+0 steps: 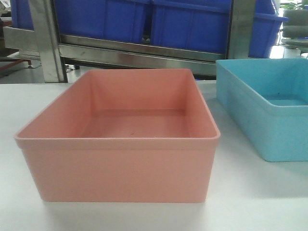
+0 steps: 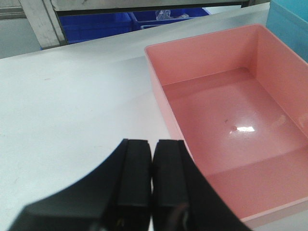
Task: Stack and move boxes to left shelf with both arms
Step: 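Grip and lift the blue bin with the right gripper over the pink bin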
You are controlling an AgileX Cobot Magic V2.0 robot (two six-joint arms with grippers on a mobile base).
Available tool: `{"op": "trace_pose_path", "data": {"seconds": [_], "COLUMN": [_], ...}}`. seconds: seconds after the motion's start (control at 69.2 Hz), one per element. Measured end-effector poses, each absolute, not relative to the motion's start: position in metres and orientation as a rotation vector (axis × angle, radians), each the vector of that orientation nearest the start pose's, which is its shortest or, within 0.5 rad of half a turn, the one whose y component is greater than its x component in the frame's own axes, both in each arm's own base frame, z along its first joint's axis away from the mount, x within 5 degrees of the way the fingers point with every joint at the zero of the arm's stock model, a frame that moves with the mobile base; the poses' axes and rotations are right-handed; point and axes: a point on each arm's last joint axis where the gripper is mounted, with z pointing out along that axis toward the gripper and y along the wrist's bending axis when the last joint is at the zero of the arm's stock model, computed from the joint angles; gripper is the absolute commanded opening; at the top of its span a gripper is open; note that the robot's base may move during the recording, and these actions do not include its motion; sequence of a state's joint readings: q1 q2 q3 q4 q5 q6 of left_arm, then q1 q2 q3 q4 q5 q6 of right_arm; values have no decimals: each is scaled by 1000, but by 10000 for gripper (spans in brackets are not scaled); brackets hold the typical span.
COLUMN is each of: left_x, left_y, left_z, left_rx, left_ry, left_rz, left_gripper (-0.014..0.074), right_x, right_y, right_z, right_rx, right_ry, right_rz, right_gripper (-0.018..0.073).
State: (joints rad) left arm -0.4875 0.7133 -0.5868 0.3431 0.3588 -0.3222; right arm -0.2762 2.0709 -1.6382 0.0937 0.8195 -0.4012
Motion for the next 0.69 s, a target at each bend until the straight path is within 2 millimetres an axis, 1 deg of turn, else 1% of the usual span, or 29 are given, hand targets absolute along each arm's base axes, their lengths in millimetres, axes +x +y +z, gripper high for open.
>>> {"op": "trace_pose_path", "data": {"seconds": [0.173,0.217,0.304,0.419,0.506,0.535,0.636,0.694], "left_x": [135,135,135,135,135,135,135,135], "left_y": [-59,-59,-59,-59,-59,-59,-59,-59], "left_z": [316,316,316,316,316,316,316,316], "left_rx": [395,395,395,395,395,395,395,395], "left_ry": [1912,1912,1912,1912,1912,1912,1912,1912], "left_rz": [-207,-207,-207,-207,-207,-207,-207,-207], "left_gripper": [-10,-10,-10,-10,-10,-10,-10,-10], "right_x": [433,431,426,414,401,395,376,365], "right_y": [-114,-113,-109,-104,-98,-95,-85,-80], "right_z": [210,216,235,270,301,313,347,364], "right_rx": [-47,-35,-17,-17,1,6,33,64], "right_ry": [2743,2737,2712,2656,2598,2571,2508,2480], "right_rz": [-36,-20,12,16,50,64,117,158], "right_gripper": [55,55,55,55,55,55,55,55]}}
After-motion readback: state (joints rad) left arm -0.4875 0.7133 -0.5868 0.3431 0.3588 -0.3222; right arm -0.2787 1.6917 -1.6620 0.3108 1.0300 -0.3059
